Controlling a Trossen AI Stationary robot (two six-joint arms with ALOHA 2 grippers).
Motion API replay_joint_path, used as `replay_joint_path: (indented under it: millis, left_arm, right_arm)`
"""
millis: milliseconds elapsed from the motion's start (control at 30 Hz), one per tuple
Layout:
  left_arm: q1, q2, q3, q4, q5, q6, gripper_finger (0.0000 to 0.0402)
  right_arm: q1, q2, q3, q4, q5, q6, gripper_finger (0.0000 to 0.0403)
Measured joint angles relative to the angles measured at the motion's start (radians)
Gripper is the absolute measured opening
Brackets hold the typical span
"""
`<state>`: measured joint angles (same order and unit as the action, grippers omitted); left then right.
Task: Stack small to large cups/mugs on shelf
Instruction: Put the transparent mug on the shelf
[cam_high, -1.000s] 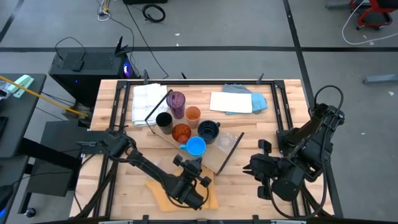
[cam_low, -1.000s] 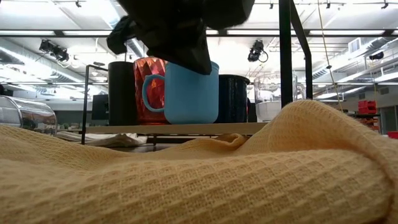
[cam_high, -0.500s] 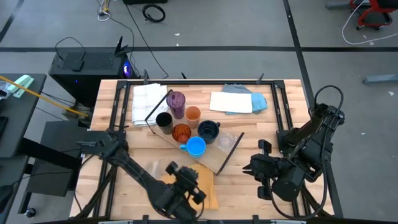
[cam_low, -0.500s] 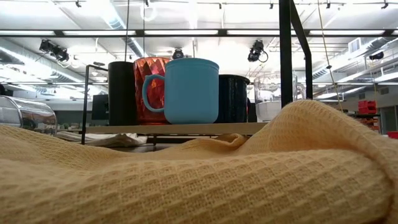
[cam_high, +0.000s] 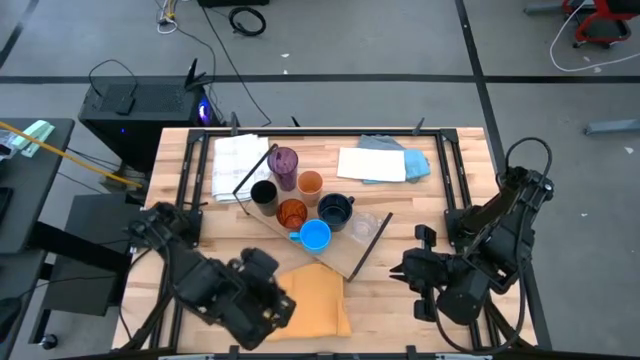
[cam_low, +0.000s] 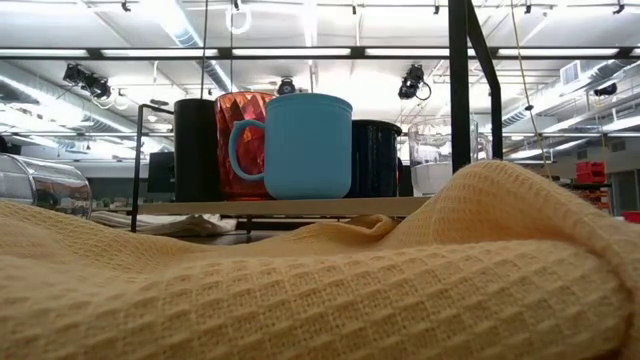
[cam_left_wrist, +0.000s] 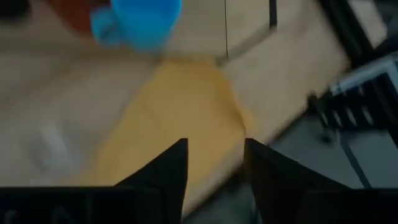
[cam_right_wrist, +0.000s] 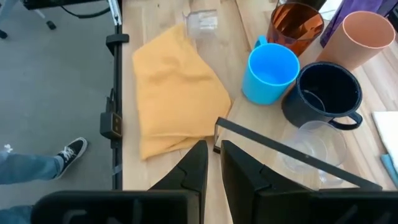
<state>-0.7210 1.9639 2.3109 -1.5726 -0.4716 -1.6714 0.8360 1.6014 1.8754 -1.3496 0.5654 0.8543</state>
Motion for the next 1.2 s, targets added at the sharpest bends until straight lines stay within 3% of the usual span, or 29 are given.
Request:
replay_joint_path:
  millis: [100, 233, 367, 500, 567, 633, 733, 800, 900, 1000, 1067, 1133, 1200]
  left_arm:
    - [-0.047, 0.006, 0.0, 0.008, 0.041, -0.13, 0.0184]
    - [-0.125, 0.069, 0.0, 0.085, -0.107, -0.331, 0.0204]
    - [-0.193, 0.135, -0.002, 0.18, -0.419, -0.575, 0.0212]
    - [-0.238, 0.15, -0.001, 0.284, -0.875, -0.595, 0.0202]
    - [-0.242, 0.143, 0.0, 0.278, -0.965, -0.565, 0.0194]
    - [-0.252, 0.138, 0.0, 0.273, -0.969, -0.509, 0.0186]
    - [-0.25, 0.136, 0.0, 0.32, -0.905, -0.403, 0.0173]
    - [-0.235, 0.136, -0.001, 0.399, -0.777, -0.272, 0.0164]
    - [-0.179, 0.135, -0.002, 0.702, -0.483, 0.137, 0.0145]
    - [-0.097, 0.134, -0.002, 1.174, -0.136, 0.667, 0.0123]
    - [-0.036, 0.133, 0.002, 1.348, 0.119, 0.864, 0.011]
    - [0.006, 0.127, 0.002, 1.337, 0.266, 0.913, 0.0101]
    - [0.025, 0.129, -0.001, 1.287, 0.304, 0.956, 0.0093]
  right_arm:
    - [0.009, 0.0, -0.004, 0.0, 0.011, -0.002, 0.0051]
    - [0.012, 0.0, -0.032, -0.004, 0.036, -0.005, 0.0051]
    - [0.01, 0.0, -0.072, 0.001, 0.041, 0.009, 0.0051]
    - [0.011, 0.0, -0.12, 0.023, 0.042, 0.012, 0.0051]
    - [0.011, 0.0, -0.137, 0.039, 0.042, 0.013, 0.0051]
    - [0.01, 0.0, -0.141, 0.056, 0.041, 0.01, 0.0051]
    - [0.011, 0.0, -0.137, 0.065, 0.04, 0.01, 0.0051]
    - [0.011, 0.0, -0.131, 0.071, 0.038, 0.01, 0.0051]
    - [0.01, -0.003, -0.127, 0.088, 0.037, 0.016, 0.0051]
    - [0.011, -0.012, -0.127, 0.125, 0.036, 0.019, 0.0051]
    - [0.008, -0.019, -0.126, 0.151, 0.036, 0.038, 0.0051]
    - [0.008, -0.021, -0.126, 0.169, 0.036, 0.071, 0.0051]
    - [0.015, -0.022, -0.126, 0.192, 0.037, 0.106, 0.0051]
